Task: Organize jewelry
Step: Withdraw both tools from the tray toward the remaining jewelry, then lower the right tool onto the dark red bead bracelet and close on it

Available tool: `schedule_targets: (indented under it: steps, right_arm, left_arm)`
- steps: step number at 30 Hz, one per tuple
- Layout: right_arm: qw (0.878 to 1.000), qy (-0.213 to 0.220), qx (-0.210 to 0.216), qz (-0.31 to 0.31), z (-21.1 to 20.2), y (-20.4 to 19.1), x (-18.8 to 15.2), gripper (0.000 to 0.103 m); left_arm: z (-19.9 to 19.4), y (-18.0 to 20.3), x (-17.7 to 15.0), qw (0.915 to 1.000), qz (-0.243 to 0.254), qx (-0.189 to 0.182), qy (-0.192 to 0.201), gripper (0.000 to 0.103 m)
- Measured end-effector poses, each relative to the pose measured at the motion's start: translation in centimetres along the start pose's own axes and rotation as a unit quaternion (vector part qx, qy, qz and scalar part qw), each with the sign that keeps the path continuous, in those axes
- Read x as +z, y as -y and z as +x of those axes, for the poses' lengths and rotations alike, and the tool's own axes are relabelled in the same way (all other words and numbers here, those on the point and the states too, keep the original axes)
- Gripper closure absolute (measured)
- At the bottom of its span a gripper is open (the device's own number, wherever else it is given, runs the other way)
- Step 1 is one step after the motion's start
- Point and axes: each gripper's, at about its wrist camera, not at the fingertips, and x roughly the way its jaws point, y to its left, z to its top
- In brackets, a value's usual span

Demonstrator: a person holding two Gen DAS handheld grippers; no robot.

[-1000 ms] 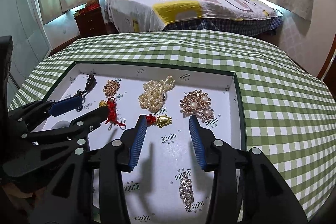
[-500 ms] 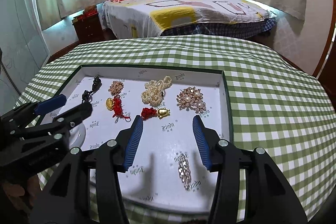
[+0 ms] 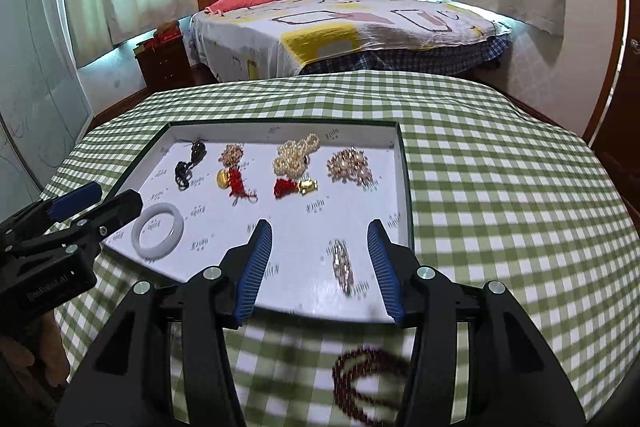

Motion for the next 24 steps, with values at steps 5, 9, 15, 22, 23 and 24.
schedule_targets:
  steps: [5,9,15,22,23,24]
  right_arm:
    - [1.0,-0.001,-0.009,0.001,-1.6,0.1,-1.9,0.054]
    - [1.0,-0.006,-0.017,0.005,-2.5,0.4,-3.4,0.054]
    - [0.999,-0.022,-0.023,0.015,-2.9,1.2,-5.7,0.054]
    - [0.999,-0.038,-0.03,0.023,-2.7,1.9,-7.6,0.054]
    - [0.998,-0.04,-0.031,0.025,-2.6,2.0,-7.8,0.054]
    - [0.998,-0.042,-0.031,0.026,-2.5,2.1,-7.8,0.054]
  left_arm:
    - [-1.5,0.0,-1.7,1.0,-0.006,0.0,0.003,0.031]
    - [-2.1,0.1,-3.1,1.0,-0.002,0.004,-0.003,0.031]
    - [-3.1,-0.1,-5.4,0.9999,-0.003,0.008,-0.014,0.031]
    - [-3.4,-0.8,-7.2,0.9995,-0.008,0.015,-0.028,0.031]
    - [-3.4,-0.9,-7.3,0.9994,-0.009,0.015,-0.029,0.031]
    - [-3.4,-0.9,-7.4,0.9994,-0.01,0.015,-0.029,0.031]
